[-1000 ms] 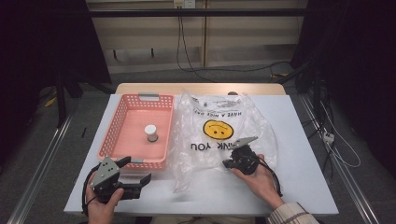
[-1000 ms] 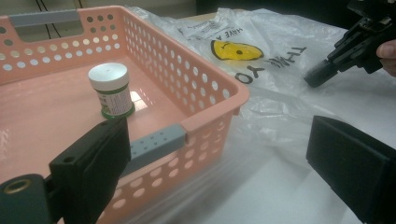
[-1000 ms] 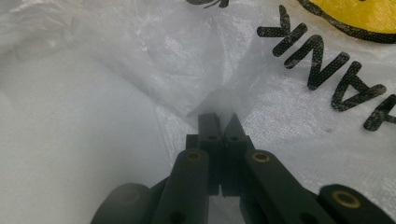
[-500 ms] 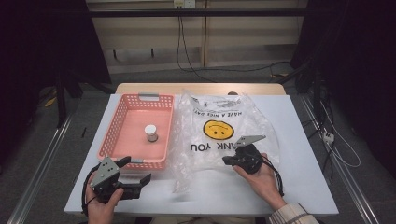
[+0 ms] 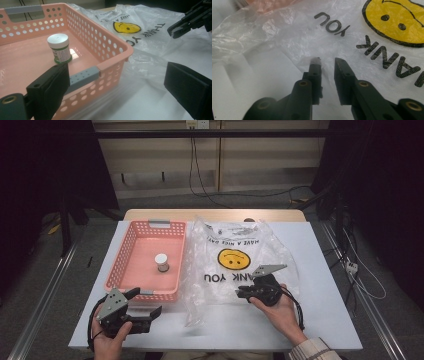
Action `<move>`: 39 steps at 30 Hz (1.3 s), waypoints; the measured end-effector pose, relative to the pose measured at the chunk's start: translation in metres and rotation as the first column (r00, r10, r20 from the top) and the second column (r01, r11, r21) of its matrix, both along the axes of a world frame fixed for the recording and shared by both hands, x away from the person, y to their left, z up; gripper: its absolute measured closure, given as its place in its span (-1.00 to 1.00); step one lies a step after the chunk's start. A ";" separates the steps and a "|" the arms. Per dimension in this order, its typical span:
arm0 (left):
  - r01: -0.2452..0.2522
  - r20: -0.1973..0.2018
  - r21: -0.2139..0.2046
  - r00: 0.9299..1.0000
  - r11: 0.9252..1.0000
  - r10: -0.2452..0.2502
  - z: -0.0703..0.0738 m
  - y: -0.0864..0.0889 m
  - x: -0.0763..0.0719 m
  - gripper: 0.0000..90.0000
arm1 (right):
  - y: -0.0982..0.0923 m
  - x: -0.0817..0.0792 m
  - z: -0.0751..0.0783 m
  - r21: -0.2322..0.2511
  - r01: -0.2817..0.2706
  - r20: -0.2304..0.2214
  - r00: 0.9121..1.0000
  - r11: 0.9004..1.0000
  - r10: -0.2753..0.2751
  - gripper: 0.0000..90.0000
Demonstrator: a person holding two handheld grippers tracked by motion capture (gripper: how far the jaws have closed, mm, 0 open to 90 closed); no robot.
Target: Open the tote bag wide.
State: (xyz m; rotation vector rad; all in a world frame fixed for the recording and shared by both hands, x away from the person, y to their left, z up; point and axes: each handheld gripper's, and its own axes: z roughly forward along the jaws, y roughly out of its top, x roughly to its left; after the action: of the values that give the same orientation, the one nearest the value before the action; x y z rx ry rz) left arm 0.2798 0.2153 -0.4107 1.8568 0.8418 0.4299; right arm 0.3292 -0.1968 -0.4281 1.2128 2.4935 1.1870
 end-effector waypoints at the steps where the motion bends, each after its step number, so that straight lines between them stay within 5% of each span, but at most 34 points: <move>1: 0.001 -0.001 0.000 1.000 1.000 -0.001 0.000 0.000 0.000 -0.86 | 0.000 0.000 0.001 0.014 0.001 -0.005 1.000 1.000 -0.001 0.67; 12: -0.001 0.002 -0.003 1.000 1.000 0.001 0.001 0.001 0.000 -0.86 | -0.009 -0.005 0.012 0.028 0.010 0.018 1.000 1.000 -0.010 0.68; 20: -0.003 0.002 -0.003 1.000 1.000 0.003 0.001 0.001 0.000 -0.86 | 0.006 -0.009 -0.006 -0.123 -0.067 0.008 0.998 0.990 0.069 0.45; 21: -0.001 0.001 -0.003 1.000 1.000 0.001 0.000 0.001 0.000 -0.86 | 0.012 -0.010 -0.011 -0.186 -0.075 0.018 0.997 0.980 0.080 0.30; 22: -0.001 0.000 -0.002 1.000 1.000 0.001 0.000 0.001 0.000 -0.86 | 0.012 -0.010 -0.011 -0.186 -0.075 0.018 0.997 0.980 0.080 0.30; 23: -0.001 0.001 -0.003 1.000 1.000 0.001 0.000 0.001 0.000 -0.86 | 0.016 -0.012 -0.014 -0.235 -0.069 0.034 0.996 0.970 0.080 0.25; 29: 0.001 0.002 -0.003 1.000 1.000 -0.001 0.000 0.000 0.000 -0.86 | 0.017 -0.009 -0.021 -0.280 -0.056 0.028 0.997 0.958 0.066 0.03; 33: 0.001 0.001 -0.004 1.000 1.000 -0.001 0.000 0.000 0.000 -0.86 | 0.012 -0.002 -0.024 -0.236 -0.039 -0.005 0.999 0.971 0.039 0.14; 34: 0.004 0.001 0.000 1.000 1.000 -0.004 0.000 0.000 0.000 -0.86 | 0.011 -0.001 -0.024 -0.236 -0.033 0.000 0.999 0.971 0.034 0.42; 35: 0.005 0.000 0.001 1.000 1.000 -0.005 0.000 0.000 0.000 -0.86 | 0.011 -0.001 -0.024 -0.236 -0.033 0.000 0.999 0.971 0.034 0.42; 39: 0.009 0.000 0.001 1.000 1.000 -0.009 0.000 0.000 0.000 -0.86 | 0.010 0.002 -0.023 -0.218 -0.013 -0.012 1.000 0.976 0.011 0.93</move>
State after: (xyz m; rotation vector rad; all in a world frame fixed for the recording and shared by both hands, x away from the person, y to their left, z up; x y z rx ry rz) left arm 0.2798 0.2153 -0.4105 1.8606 0.8333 0.4253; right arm 0.3310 -0.1872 -0.4515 1.1506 2.5600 0.8819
